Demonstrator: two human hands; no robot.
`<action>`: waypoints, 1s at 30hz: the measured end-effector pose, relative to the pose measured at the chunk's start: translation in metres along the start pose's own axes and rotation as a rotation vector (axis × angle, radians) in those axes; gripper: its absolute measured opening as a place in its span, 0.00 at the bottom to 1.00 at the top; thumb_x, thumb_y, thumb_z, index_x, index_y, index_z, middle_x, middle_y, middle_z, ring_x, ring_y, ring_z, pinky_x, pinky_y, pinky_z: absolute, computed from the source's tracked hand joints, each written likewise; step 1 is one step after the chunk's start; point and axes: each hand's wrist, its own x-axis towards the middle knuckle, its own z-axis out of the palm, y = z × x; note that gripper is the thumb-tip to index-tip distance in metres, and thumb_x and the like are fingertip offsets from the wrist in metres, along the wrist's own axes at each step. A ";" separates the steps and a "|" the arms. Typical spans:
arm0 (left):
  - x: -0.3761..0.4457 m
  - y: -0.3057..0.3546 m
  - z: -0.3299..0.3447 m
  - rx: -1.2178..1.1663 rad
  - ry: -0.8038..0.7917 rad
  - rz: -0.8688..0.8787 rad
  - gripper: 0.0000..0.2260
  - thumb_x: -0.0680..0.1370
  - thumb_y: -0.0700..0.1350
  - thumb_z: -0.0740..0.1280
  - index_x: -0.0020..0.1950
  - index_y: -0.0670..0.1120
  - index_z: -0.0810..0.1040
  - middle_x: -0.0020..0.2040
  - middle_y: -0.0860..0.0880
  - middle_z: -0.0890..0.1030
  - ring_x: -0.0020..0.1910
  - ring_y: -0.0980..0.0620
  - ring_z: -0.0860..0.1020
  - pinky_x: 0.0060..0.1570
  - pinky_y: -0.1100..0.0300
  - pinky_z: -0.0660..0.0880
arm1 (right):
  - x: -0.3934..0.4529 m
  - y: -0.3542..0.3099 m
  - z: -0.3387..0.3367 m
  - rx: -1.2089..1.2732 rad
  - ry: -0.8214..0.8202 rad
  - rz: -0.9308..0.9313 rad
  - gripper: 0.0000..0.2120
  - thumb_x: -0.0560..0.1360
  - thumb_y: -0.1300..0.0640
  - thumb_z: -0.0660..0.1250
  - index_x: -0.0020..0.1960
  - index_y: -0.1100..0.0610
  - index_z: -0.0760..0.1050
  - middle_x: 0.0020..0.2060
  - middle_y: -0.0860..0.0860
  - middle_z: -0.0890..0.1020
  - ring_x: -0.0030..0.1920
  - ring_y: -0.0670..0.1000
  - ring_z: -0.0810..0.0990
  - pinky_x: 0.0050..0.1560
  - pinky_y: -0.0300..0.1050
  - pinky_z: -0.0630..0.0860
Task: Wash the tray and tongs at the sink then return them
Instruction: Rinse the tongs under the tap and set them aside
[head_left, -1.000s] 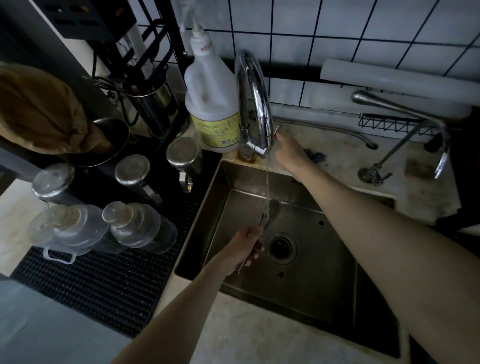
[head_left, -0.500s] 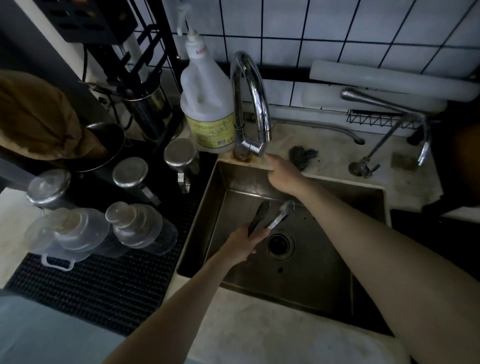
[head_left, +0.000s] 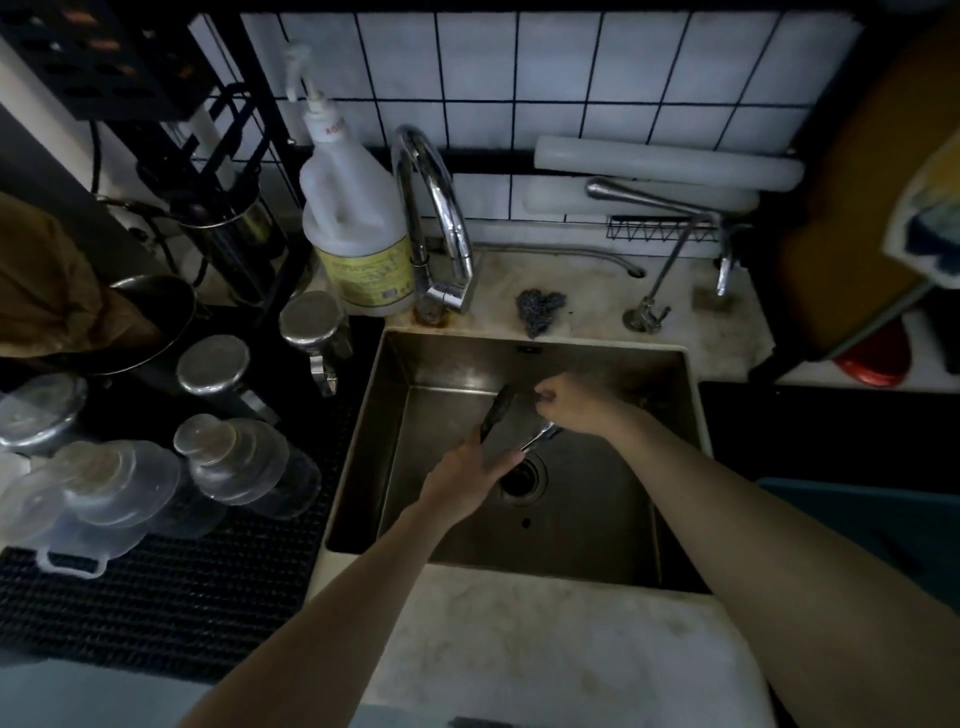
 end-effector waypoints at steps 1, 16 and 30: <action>-0.001 0.006 0.002 0.012 0.001 0.007 0.39 0.70 0.76 0.58 0.75 0.56 0.63 0.64 0.47 0.79 0.59 0.43 0.80 0.57 0.44 0.76 | -0.005 0.007 -0.003 0.017 0.004 0.005 0.17 0.78 0.55 0.62 0.62 0.61 0.79 0.59 0.58 0.81 0.59 0.57 0.79 0.62 0.54 0.75; -0.004 0.145 0.099 0.305 -0.021 0.243 0.48 0.66 0.80 0.54 0.78 0.51 0.59 0.70 0.43 0.72 0.65 0.40 0.75 0.60 0.43 0.75 | -0.097 0.175 -0.054 0.358 0.125 0.175 0.15 0.80 0.54 0.61 0.50 0.65 0.80 0.37 0.56 0.82 0.32 0.52 0.82 0.27 0.36 0.73; 0.027 0.269 0.223 0.501 -0.049 0.443 0.38 0.76 0.70 0.58 0.79 0.48 0.58 0.71 0.44 0.71 0.68 0.42 0.71 0.62 0.45 0.73 | -0.166 0.345 -0.097 0.438 0.336 0.302 0.25 0.79 0.38 0.59 0.46 0.61 0.77 0.40 0.55 0.81 0.42 0.54 0.80 0.41 0.47 0.73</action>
